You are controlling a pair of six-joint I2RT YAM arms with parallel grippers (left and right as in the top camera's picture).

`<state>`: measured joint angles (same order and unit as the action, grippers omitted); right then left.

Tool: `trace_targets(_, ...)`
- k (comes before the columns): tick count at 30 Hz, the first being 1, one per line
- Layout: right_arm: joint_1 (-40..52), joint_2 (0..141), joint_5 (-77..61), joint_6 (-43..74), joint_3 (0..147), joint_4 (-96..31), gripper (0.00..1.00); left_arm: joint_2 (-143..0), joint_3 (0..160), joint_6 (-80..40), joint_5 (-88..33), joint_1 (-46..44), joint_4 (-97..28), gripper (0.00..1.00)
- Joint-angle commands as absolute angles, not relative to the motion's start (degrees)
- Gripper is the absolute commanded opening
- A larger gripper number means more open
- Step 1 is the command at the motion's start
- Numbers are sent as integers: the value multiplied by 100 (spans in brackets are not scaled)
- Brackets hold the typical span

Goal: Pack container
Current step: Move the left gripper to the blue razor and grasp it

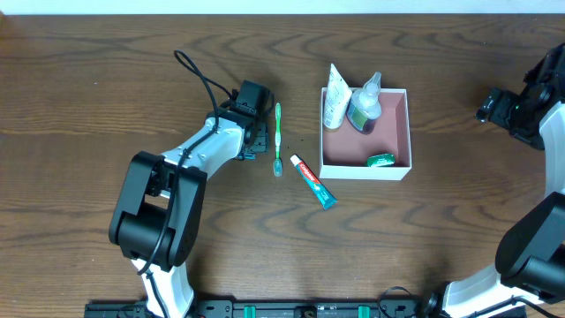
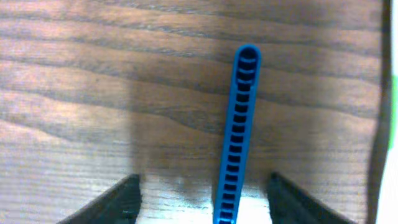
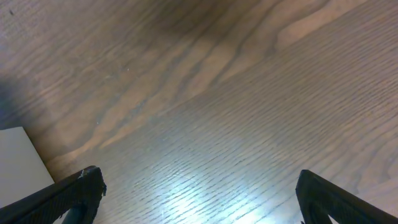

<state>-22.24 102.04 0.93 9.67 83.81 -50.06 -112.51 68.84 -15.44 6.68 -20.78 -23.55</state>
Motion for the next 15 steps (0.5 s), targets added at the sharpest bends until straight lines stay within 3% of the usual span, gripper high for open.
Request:
trace_targets(1, -2248, 10245, 126, 1024, 8370, -5002, 99, -11498, 6847, -1671, 683, -2053, -2434, 54)
trace_targets(4, -2248, 10245, 126, 1024, 8370, -5002, 99, -11498, 6847, -1798, 655, -2053, -2438, 54)
trace_targets(7, -2248, 10245, 126, 1024, 8370, -5002, 99, -11498, 6847, -1809, 548, -2051, -2458, 46)
trace_targets(13, -2248, 10245, 126, 1024, 8370, -5002, 99, -11500, 6847, -1835, 316, -2053, -2456, 45)
trace_targets(15, -2248, 10245, 126, 1024, 8370, -5002, 99, -11500, 6847, -1835, 316, -2053, -2473, 40)
